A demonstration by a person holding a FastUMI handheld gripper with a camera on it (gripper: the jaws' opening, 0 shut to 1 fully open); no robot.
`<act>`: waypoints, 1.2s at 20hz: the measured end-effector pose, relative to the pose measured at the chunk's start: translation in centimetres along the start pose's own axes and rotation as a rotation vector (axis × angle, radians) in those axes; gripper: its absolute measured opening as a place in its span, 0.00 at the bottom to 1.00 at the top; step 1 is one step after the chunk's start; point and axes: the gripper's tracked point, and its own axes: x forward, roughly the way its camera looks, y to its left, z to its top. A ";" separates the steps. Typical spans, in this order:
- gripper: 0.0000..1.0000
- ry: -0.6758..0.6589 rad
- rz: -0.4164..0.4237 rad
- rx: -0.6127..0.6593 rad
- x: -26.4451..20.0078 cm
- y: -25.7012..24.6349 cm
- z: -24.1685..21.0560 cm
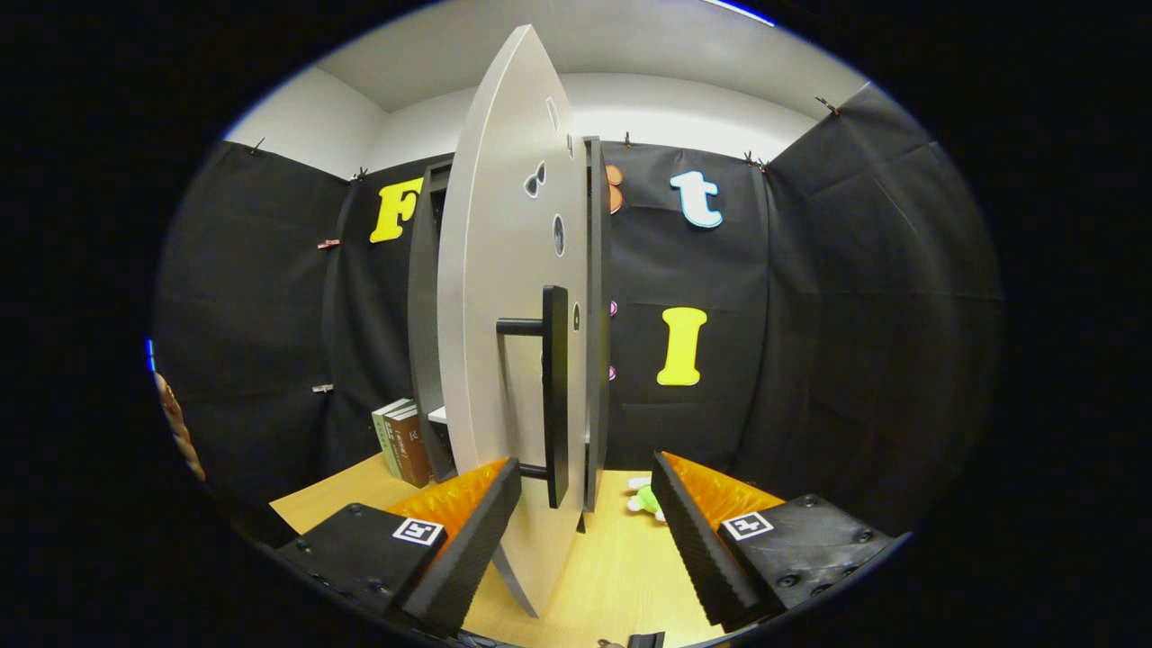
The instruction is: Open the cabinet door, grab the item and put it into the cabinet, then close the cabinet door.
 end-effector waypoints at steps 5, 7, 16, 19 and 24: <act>0.98 0.009 0.036 0.069 1.5 5.2 -0.9; 0.98 0.004 0.023 0.046 2.1 7.1 -0.8; 0.98 -0.014 0.023 0.044 8.5 18.0 -1.5; 0.98 -0.034 0.062 0.045 9.6 22.0 -1.1; 0.98 -0.039 0.065 -0.003 8.9 22.6 -0.5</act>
